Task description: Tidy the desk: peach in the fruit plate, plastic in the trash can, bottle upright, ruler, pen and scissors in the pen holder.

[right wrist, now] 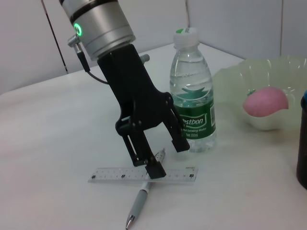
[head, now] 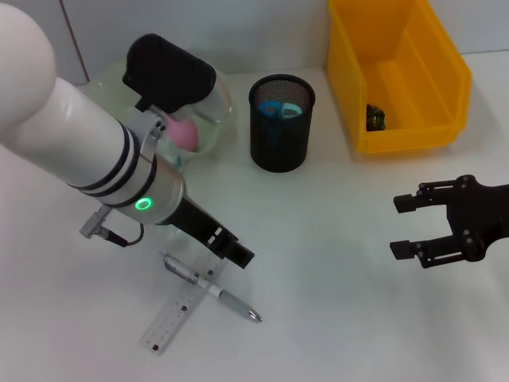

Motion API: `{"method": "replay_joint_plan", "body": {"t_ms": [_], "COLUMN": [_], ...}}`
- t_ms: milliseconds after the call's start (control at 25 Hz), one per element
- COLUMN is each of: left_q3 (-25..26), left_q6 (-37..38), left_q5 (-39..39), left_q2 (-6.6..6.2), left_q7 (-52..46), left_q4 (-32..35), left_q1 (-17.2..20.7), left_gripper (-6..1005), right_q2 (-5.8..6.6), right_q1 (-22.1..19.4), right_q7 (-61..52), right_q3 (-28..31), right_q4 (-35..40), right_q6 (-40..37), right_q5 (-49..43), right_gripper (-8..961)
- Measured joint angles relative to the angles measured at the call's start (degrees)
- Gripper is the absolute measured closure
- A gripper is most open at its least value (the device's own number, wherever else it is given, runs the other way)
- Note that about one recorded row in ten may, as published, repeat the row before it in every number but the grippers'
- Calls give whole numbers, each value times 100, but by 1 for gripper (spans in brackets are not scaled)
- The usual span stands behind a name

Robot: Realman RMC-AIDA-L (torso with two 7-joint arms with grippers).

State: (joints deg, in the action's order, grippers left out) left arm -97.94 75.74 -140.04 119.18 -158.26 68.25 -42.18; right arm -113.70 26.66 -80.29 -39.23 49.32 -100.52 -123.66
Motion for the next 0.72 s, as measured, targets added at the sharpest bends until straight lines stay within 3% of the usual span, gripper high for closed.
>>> {"method": "replay_joint_plan", "body": {"t_ms": [720], "left_q3": [-294], "left_q6": [-421], "left_q5": [-71], "left_q2": [0], "left_q7": [-5], "left_q4": [-540], "left_q1": [-120], "left_gripper": [206], "right_q2": [-40], "right_q1": [41], "right_q7": [6], "right_q3": [-5], "right_q4": [-19], "right_q6": [34], "right_q5": [0], "right_gripper": [181]}}
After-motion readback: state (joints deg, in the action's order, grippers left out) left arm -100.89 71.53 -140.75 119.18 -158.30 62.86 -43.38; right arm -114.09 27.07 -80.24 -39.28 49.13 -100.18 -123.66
